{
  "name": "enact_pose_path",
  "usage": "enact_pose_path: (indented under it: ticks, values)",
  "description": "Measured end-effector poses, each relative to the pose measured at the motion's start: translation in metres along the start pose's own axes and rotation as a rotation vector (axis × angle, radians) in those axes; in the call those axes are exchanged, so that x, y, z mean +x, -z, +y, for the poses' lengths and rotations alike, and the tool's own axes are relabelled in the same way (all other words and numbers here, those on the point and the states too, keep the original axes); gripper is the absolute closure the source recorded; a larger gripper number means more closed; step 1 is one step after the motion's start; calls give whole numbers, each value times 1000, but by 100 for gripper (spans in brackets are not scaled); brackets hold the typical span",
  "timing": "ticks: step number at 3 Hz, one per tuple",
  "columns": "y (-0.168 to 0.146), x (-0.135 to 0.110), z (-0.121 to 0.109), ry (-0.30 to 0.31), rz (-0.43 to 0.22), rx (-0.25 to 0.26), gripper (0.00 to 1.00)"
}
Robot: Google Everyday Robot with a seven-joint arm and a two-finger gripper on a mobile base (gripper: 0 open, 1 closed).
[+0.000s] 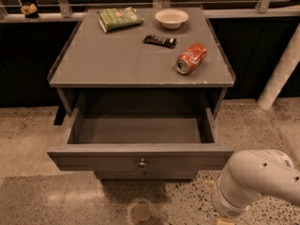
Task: Close top drawer
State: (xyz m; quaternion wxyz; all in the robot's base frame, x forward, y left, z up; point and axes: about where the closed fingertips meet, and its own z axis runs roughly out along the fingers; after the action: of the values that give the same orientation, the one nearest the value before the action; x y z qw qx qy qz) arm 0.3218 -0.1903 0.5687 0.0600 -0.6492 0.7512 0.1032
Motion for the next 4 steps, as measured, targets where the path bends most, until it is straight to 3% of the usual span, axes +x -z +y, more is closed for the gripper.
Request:
enact_pose_path:
  ticks: [1,2,4]
  values:
    - [-6,-2,-9,-1,14,-8,0]
    - [-7,-22,-50,0,32,44,0]
    - [20,-75,-140,-86,22,234,0]
